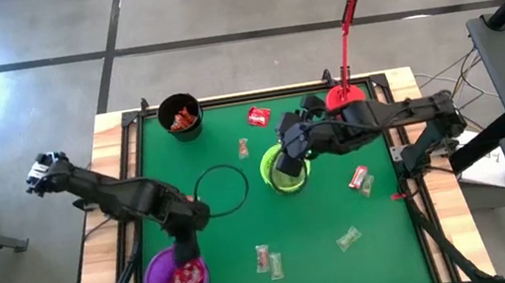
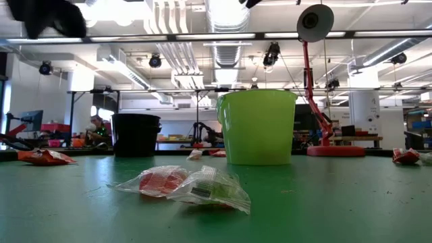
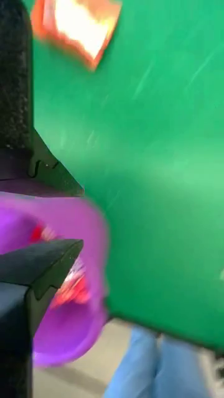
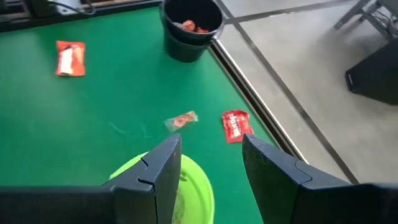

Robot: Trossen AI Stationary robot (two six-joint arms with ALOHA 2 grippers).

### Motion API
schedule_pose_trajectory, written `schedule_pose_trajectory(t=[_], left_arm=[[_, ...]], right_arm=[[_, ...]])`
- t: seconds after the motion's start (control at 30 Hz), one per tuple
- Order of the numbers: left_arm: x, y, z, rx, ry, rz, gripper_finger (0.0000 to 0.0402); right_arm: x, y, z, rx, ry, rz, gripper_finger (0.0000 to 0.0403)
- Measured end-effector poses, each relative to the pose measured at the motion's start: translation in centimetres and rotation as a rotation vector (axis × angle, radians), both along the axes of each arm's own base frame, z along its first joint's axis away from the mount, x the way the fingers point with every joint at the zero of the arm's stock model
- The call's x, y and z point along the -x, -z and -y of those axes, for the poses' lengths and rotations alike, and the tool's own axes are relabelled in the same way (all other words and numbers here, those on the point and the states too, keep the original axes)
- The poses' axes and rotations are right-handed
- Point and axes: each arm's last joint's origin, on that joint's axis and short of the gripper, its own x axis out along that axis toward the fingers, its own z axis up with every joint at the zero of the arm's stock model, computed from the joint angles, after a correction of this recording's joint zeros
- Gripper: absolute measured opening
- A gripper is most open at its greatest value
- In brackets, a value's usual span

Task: Sort candy
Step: Put the red candy into the violet bucket

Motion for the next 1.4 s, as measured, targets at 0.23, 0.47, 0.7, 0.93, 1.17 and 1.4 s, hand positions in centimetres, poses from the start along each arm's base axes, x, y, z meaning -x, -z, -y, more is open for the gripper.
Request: schedule_pose_trajectory(t=[0.23,0.47,0.7,0.93,1.17,1.4], left_arm=[[0.1,-3.6,-3.1,-0.348,-0.063,0.081,0.0100],[1.9,-6.1,-4.9,-0.502,-0.063,0.042,0.0100],[4.9,-8.1,-6.4,-0.614,-0.104,0.152,0.0100],[6.8,-9.4,-7.9,-0.758,-0.196,0.245,0.0100],[7.0,-9.8,-8.4,-0.808,-0.241,0.286,0.0100],[6.8,-9.8,-9.0,-0.827,-0.244,0.272,0.0100]], right_arm=[[0.2,0.2,0.8,-0.018,0.047,-0.015,0.0164],[1.4,1.1,0.6,-0.068,0.108,-0.127,0.0164],[0.9,1.1,0.8,-0.087,0.135,-0.079,0.0164],[0.1,0.7,2.5,-0.054,0.125,-0.029,0.0164],[-0.6,-0.1,7.9,-0.033,0.164,0.057,0.0164],[-0.6,-0.3,15.4,-0.216,0.066,0.202,0.0164]])
